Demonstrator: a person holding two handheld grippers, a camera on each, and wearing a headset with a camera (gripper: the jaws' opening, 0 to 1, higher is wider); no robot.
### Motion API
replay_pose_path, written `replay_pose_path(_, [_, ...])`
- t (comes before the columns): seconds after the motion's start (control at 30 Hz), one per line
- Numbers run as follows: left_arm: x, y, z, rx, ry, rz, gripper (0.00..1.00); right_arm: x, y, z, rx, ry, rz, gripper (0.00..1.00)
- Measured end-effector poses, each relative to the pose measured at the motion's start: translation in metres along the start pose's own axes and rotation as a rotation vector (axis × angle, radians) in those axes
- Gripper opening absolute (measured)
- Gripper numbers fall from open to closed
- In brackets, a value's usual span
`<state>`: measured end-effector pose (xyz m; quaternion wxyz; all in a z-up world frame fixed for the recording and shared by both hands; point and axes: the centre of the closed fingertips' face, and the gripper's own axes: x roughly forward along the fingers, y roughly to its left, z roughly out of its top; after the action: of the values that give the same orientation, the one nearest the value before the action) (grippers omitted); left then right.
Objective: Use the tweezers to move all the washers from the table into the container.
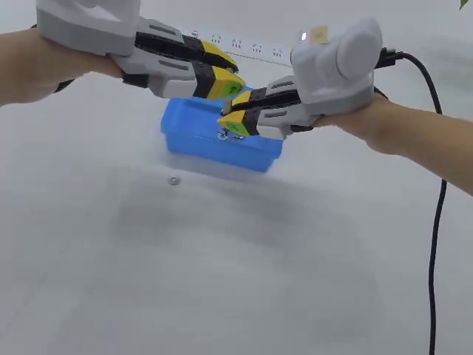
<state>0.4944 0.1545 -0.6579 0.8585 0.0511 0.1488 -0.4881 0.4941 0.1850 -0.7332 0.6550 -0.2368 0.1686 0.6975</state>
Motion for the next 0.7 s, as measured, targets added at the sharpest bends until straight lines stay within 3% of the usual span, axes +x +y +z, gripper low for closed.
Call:
replay_pose_path(0.23, [-0.003,-0.005,-0.002,0.009,0.008,-0.022,0.08,0.003,0.004,-0.003,-0.006,0.004,0.022,0.08])
replay_pose_path(0.37, [-0.003,-0.016,0.001,0.031,-0.023,-0.055,0.07,0.003,0.007,0.001,-0.032,0.002,0.03,0.08])
replay_pose_path(0.5, [-0.002,-0.017,0.004,0.084,-0.034,-0.025,0.05,0.002,0.011,0.001,-0.046,0.009,0.029,0.09])
replay_pose_path(0.7, [-0.011,-0.014,0.01,0.064,-0.068,0.006,0.04,0.0,0.014,0.009,-0.07,0.001,0.015,0.1])
